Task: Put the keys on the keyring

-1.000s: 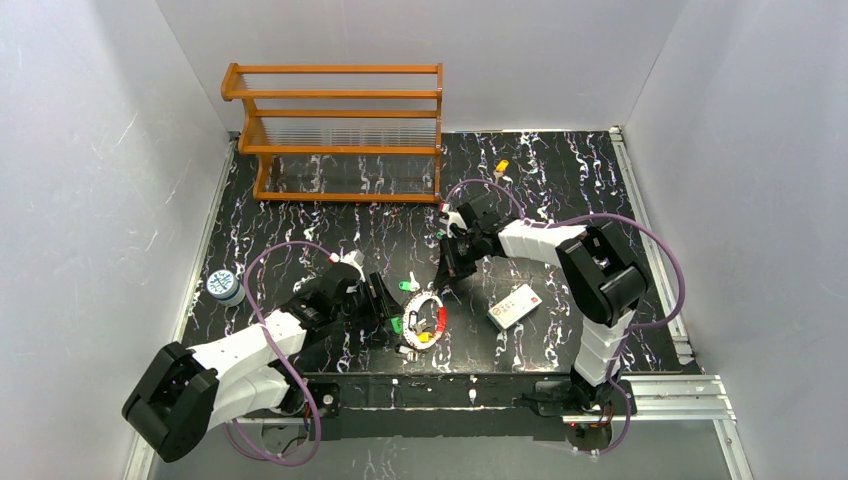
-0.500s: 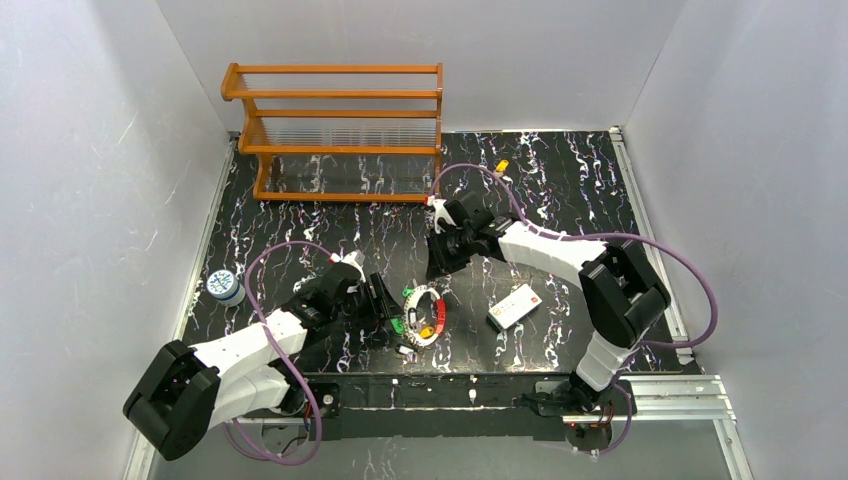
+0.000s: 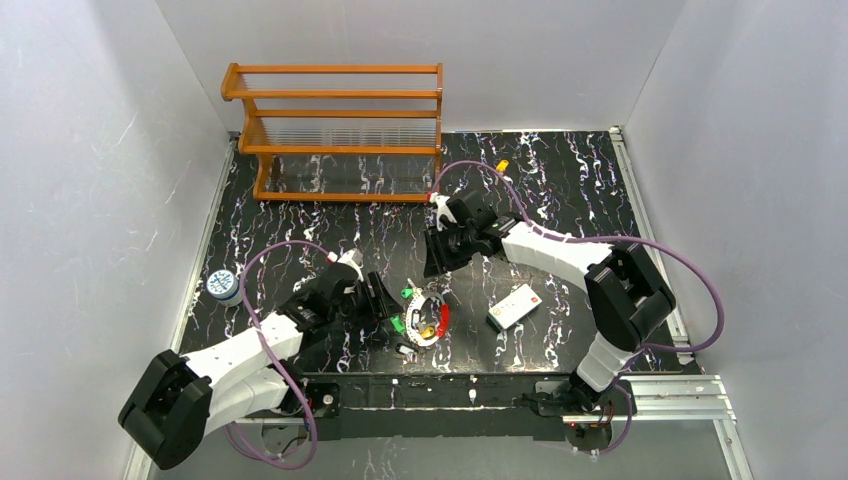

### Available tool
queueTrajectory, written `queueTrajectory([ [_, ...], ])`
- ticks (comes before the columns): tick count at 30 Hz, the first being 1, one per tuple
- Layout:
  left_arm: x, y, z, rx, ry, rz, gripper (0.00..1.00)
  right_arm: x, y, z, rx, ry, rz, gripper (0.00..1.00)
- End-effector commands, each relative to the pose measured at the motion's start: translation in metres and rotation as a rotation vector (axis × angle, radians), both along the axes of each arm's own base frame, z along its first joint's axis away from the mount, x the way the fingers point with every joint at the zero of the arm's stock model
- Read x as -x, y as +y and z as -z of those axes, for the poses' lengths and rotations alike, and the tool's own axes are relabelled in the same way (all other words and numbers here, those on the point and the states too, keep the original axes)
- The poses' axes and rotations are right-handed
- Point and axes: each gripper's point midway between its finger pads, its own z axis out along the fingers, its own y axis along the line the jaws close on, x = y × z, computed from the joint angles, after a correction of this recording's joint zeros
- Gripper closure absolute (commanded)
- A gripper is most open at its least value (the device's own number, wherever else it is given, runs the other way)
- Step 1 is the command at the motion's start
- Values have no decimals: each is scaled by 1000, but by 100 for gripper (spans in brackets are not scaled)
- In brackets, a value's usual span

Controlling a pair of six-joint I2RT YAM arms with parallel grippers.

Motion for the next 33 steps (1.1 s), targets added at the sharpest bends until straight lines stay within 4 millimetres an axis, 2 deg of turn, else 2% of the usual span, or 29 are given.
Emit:
queueTrajectory([
  [1, 3, 5, 2, -18, -8, -4, 43, 0, 3, 0, -66, 64, 16, 57],
  [10, 2, 6, 1, -14, -14, -14, 43, 0, 2, 27, -36, 131, 30, 58],
  [14, -1, 3, -1, -12, -15, -9, 43, 1, 3, 30, -97, 190, 24, 60],
  [20, -4, 0, -2, -21, -12, 3, 44, -1, -16, 39, -105, 233, 64, 64],
  [25, -5, -3, -1, -8, -9, 8, 44, 22, -32, 47, -128, 279, 36, 52],
  [29, -6, -9, 1, -6, 8, 26, 47, 45, -38, 56, -142, 353, 7, 53],
  [33, -7, -15, 8, -17, 36, 49, 52, 61, -40, 60, -167, 406, -6, 60],
])
